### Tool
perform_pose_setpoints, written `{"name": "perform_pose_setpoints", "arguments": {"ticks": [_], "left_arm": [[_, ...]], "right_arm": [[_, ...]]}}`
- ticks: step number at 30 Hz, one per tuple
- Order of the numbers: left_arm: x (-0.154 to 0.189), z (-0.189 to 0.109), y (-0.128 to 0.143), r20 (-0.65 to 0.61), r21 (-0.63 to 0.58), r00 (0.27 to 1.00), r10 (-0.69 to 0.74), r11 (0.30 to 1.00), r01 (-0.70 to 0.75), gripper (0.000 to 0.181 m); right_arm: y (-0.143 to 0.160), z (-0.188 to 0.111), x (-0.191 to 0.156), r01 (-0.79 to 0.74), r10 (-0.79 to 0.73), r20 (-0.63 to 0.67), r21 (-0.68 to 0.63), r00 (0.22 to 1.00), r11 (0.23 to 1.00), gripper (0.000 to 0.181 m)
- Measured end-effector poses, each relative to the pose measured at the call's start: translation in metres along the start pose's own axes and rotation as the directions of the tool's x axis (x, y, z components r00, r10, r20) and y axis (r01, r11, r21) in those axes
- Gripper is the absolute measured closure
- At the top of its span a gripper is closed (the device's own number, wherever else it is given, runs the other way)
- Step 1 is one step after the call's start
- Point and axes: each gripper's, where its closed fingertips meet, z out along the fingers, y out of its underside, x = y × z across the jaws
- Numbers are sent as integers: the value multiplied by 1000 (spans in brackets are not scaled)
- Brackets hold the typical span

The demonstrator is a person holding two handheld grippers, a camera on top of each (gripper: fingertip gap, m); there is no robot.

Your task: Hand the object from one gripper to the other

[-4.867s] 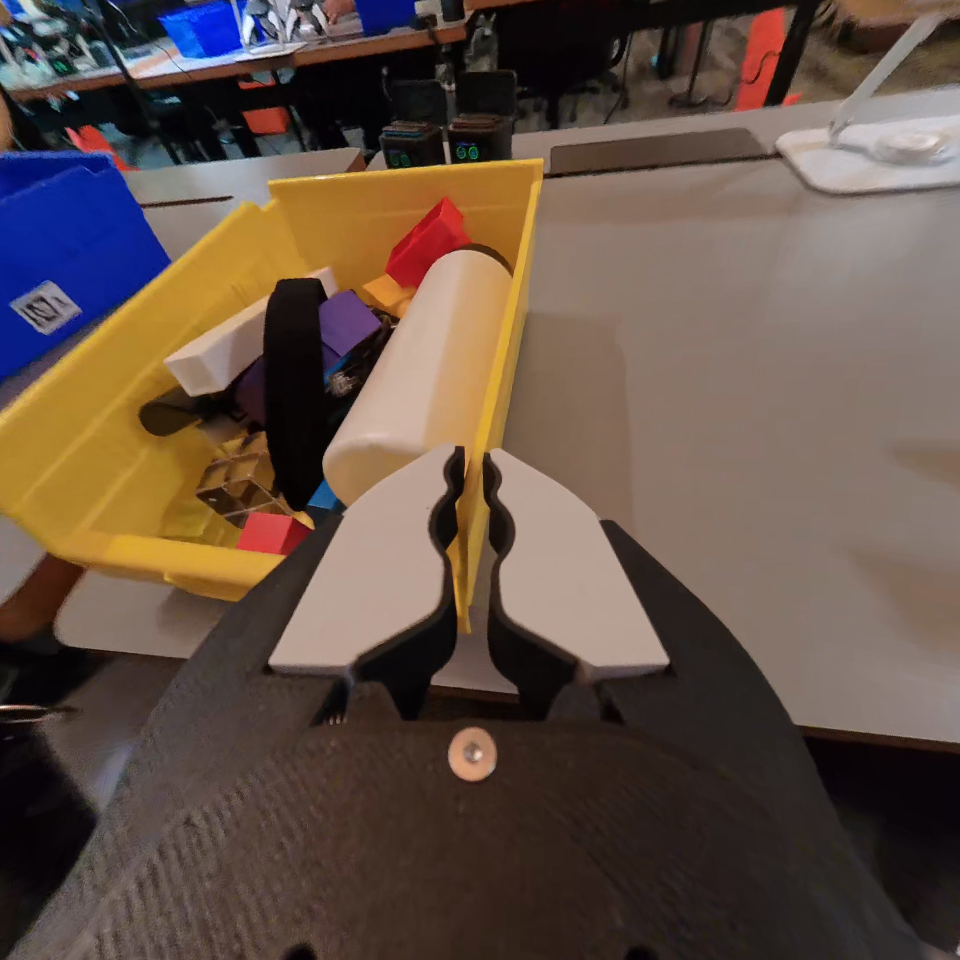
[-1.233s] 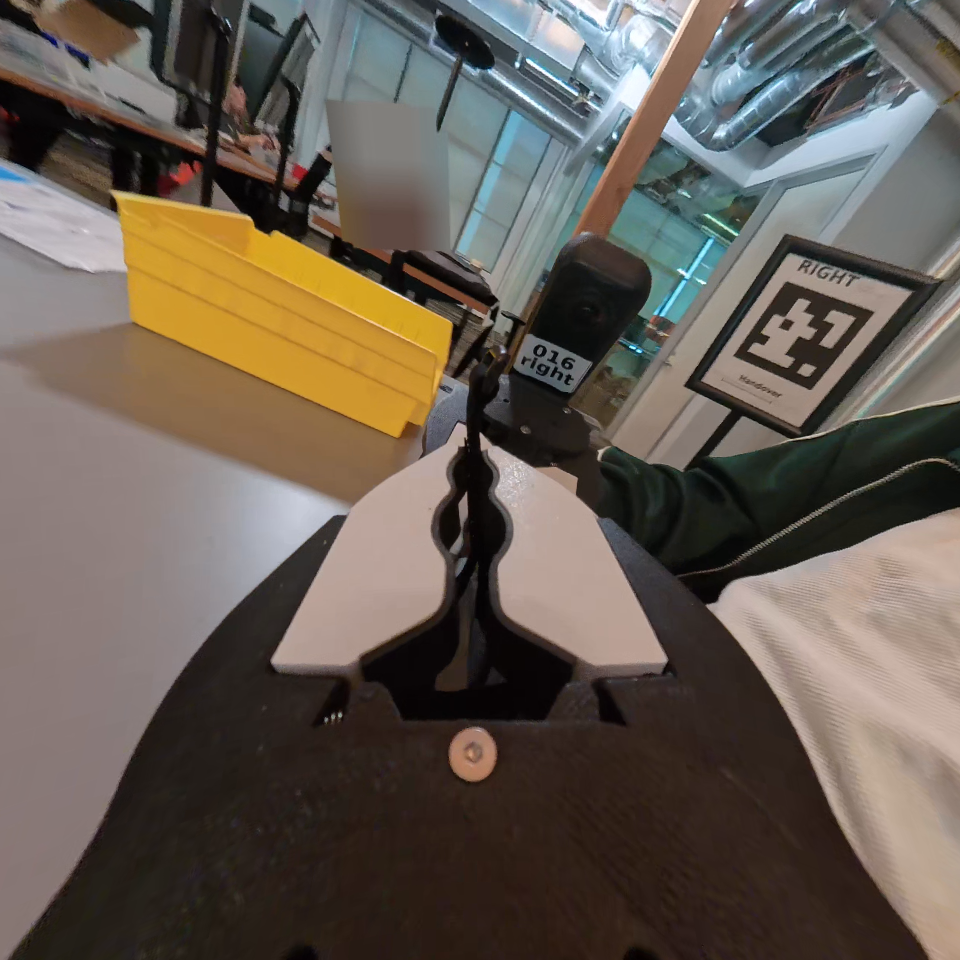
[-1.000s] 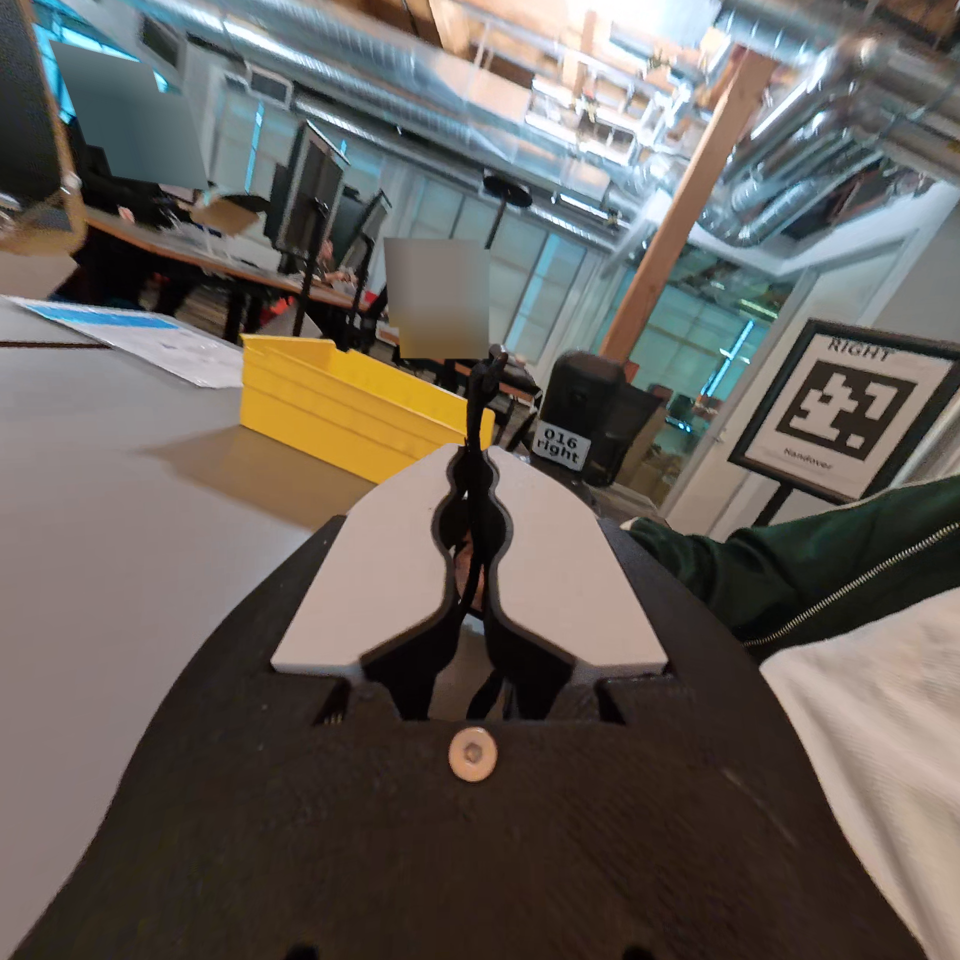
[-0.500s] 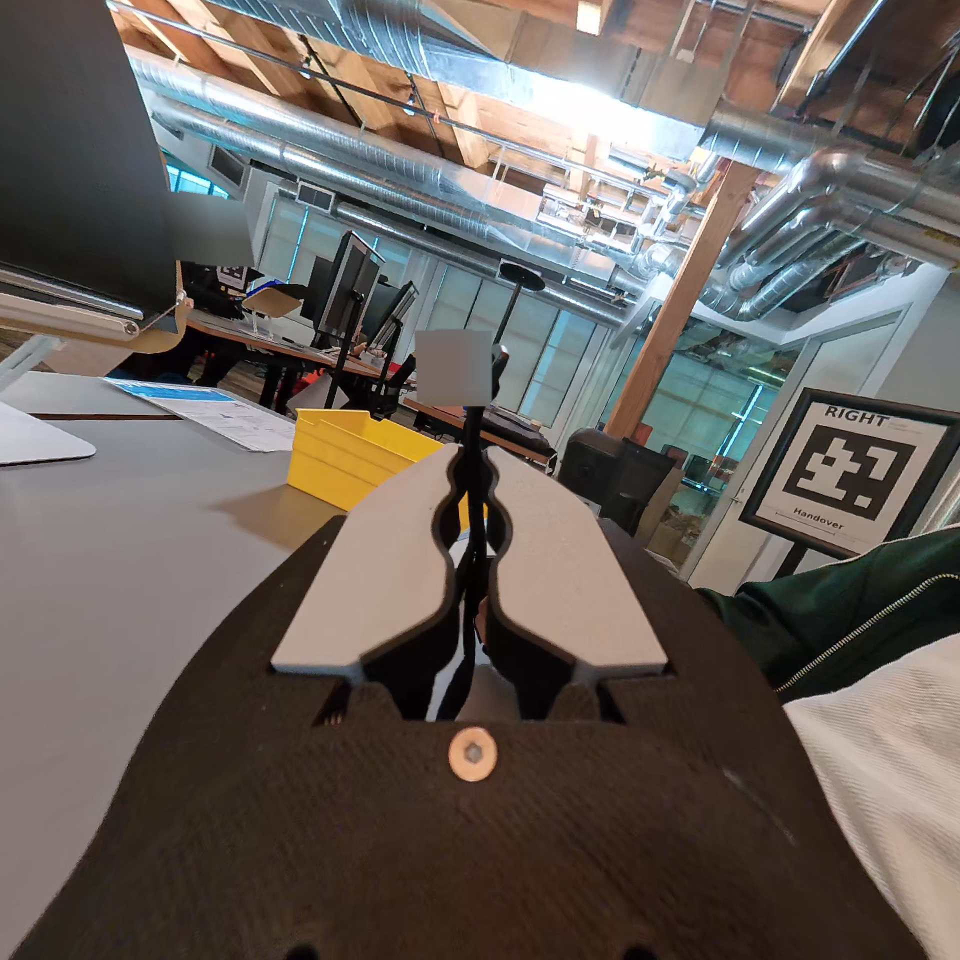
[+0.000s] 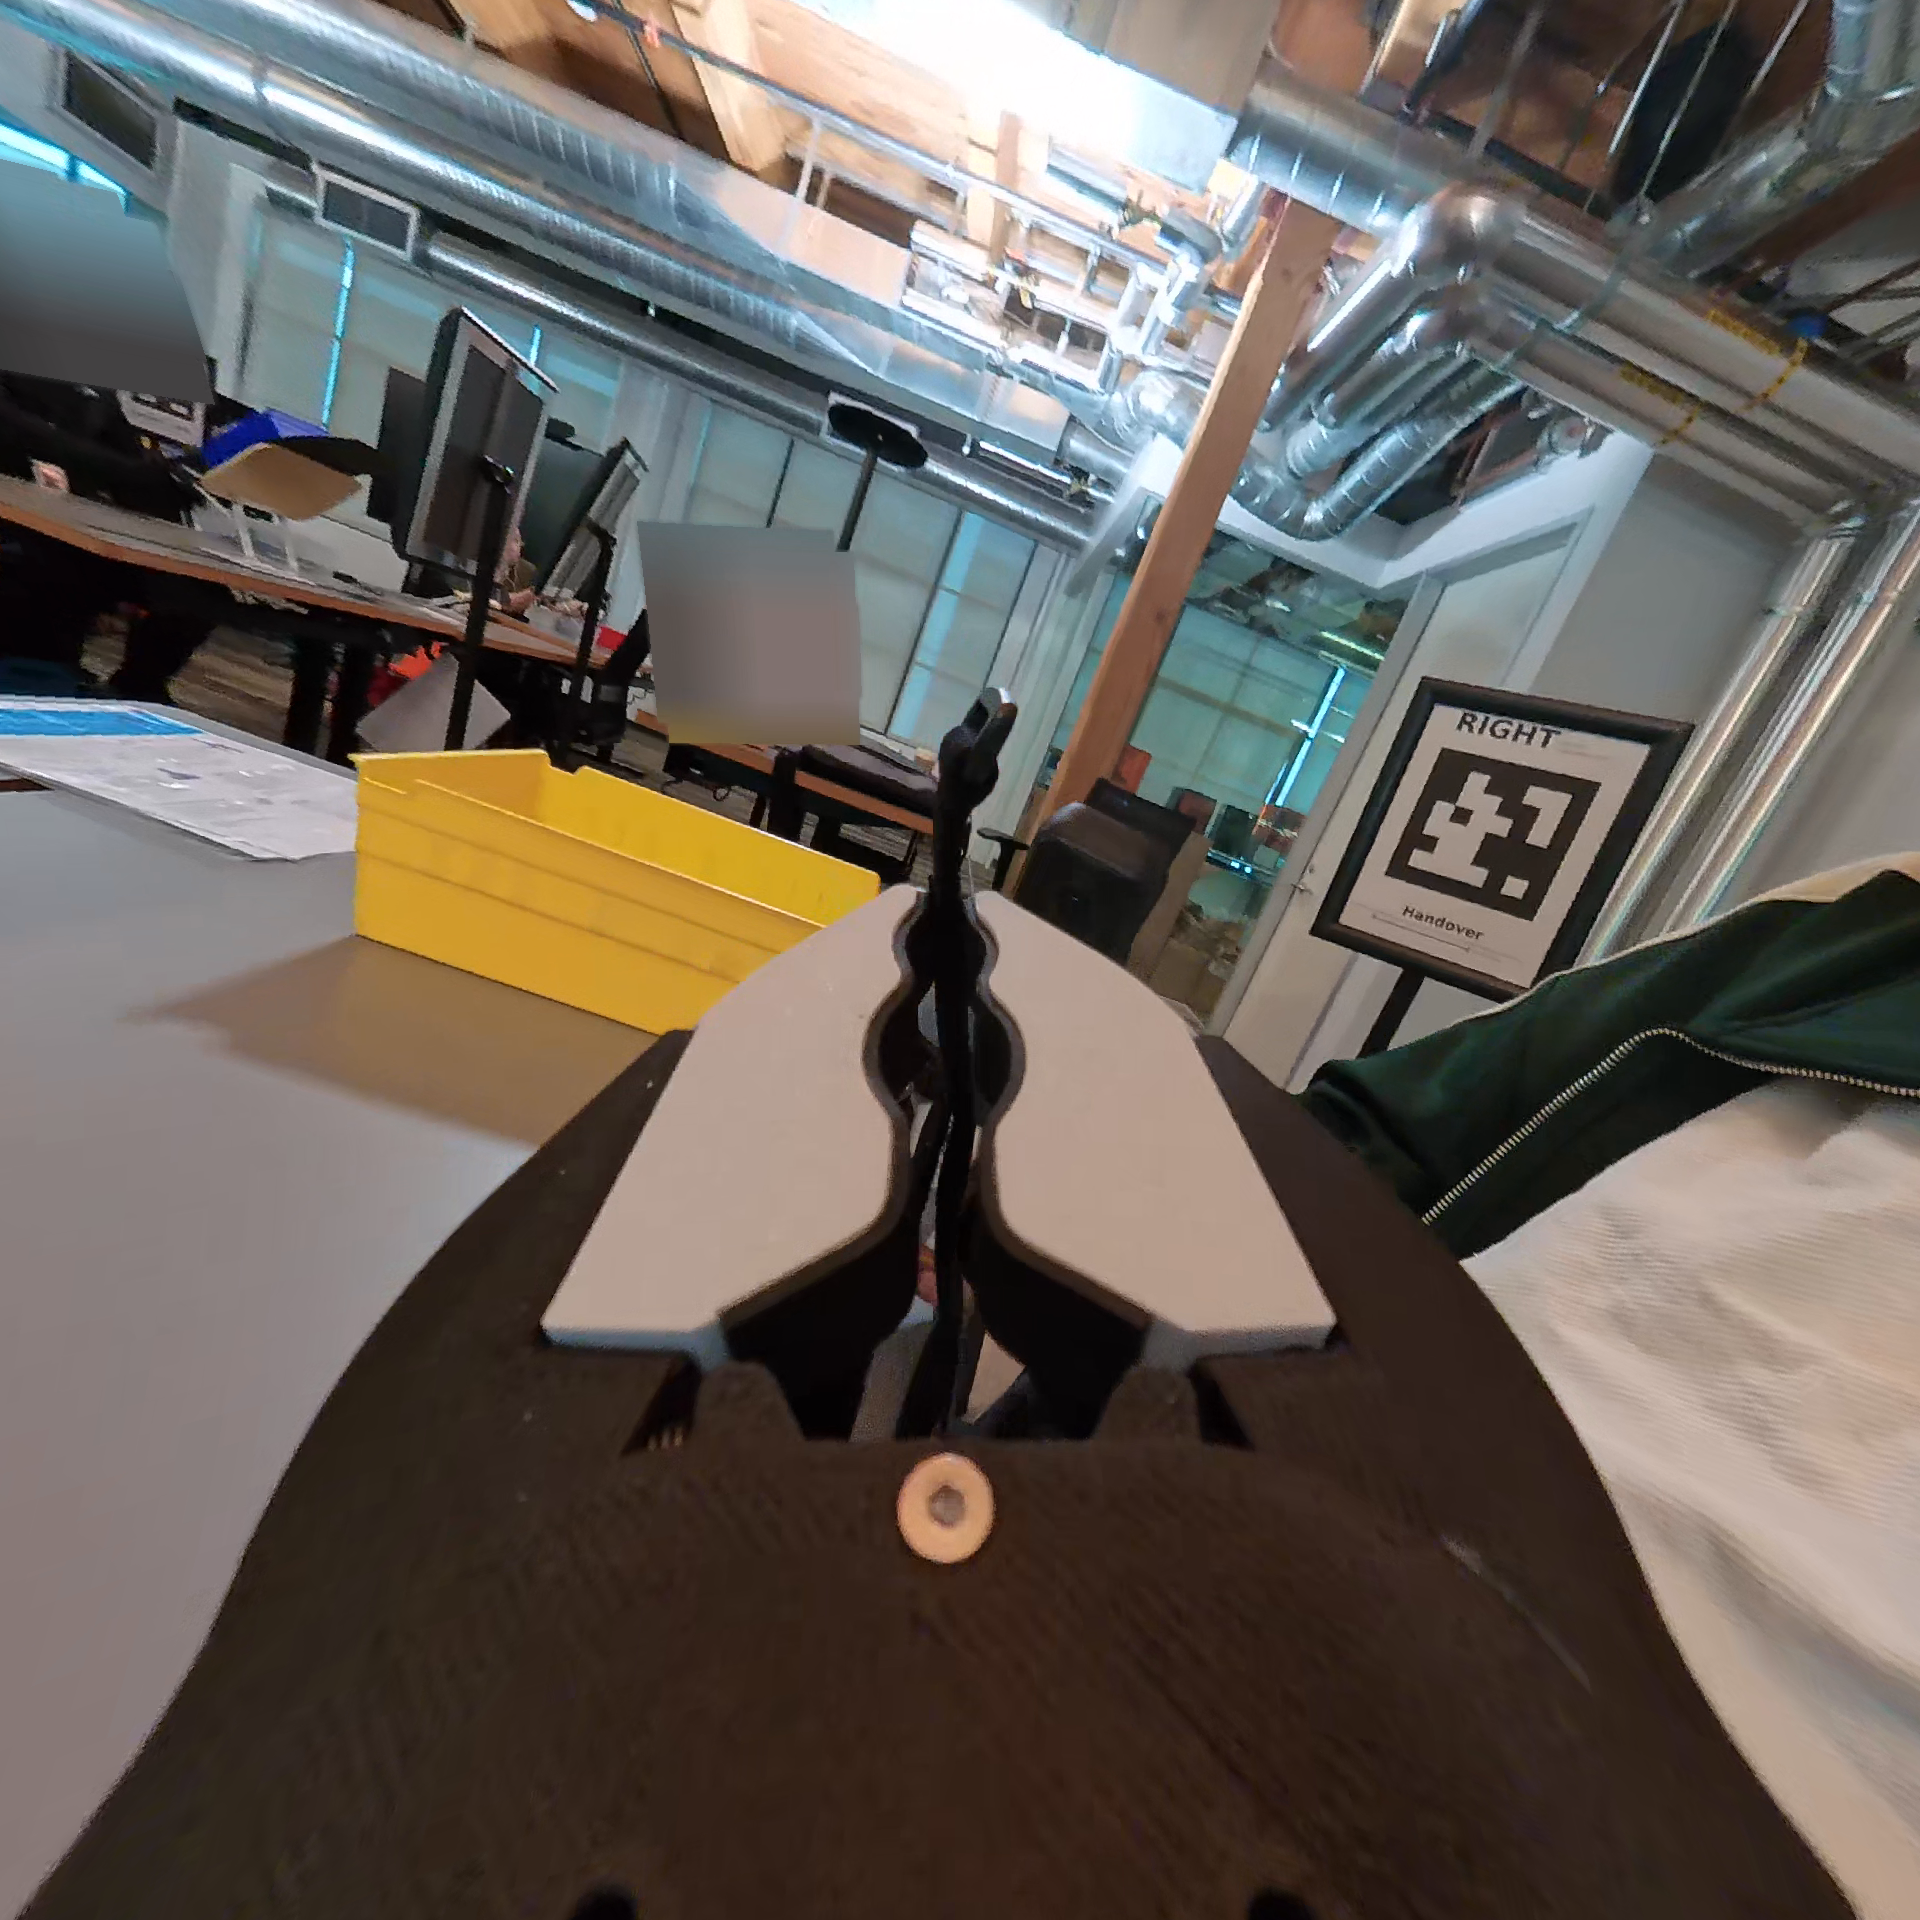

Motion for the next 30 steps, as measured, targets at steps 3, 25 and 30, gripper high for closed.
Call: {"name": "perform_pose_setpoints", "arguments": {"ticks": [3,25,30], "left_arm": [[3,6,6,-24,-18,1000,-14,1000,14,178],[-30,14,87,86,-350,994,64,936,-30,130],[-29,19,112,69,-473,984,162,874,-110,129]], "right_arm": [[-3,2,-9,19,-20,37,16,999,1000,129],[-42,-45,23,-137,131,40,288,991,948,175],[-48,-50,20,-162,145,78,321,986,933,175]]}}
